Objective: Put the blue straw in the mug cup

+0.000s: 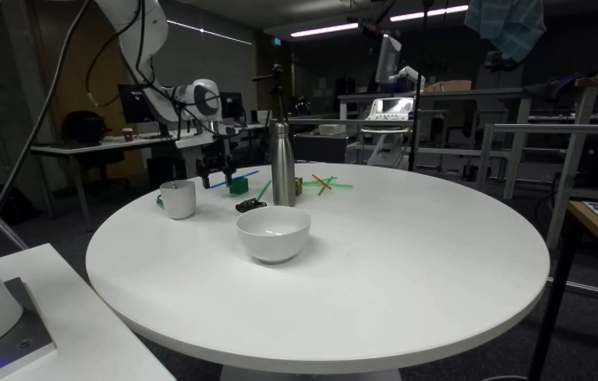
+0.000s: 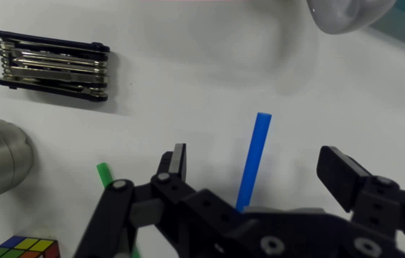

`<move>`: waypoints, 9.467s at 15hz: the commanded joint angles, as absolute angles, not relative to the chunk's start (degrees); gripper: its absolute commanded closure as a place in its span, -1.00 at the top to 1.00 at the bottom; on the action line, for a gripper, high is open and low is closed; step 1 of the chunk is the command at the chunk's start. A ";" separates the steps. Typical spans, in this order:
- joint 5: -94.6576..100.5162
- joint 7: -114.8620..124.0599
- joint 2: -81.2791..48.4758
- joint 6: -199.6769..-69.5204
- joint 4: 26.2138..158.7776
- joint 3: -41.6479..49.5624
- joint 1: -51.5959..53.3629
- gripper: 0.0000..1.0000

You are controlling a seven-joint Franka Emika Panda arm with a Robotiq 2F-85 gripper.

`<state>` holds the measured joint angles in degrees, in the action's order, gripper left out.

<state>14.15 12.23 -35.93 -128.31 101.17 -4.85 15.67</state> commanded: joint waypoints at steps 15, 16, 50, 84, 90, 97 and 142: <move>13.54 12.02 -37.65 -124.14 98.22 -4.01 16.43 -1.00; 13.62 12.02 -37.61 -124.03 98.25 -3.98 16.45 -0.99; 14.20 10.91 0.83 -101.97 124.53 -5.68 10.01 -0.99; 1.65 1.81 -4.62 -70.14 116.19 -9.70 10.73 -0.99; 1.42 2.16 -7.74 -66.36 114.05 -9.66 10.80 -0.99; 2.67 2.55 -7.15 -68.56 116.12 -9.82 11.07 -0.97; 2.71 -2.13 -13.15 -62.54 113.68 -10.97 11.56 -0.99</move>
<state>2.67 -0.48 -11.50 -63.78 116.00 -10.57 11.36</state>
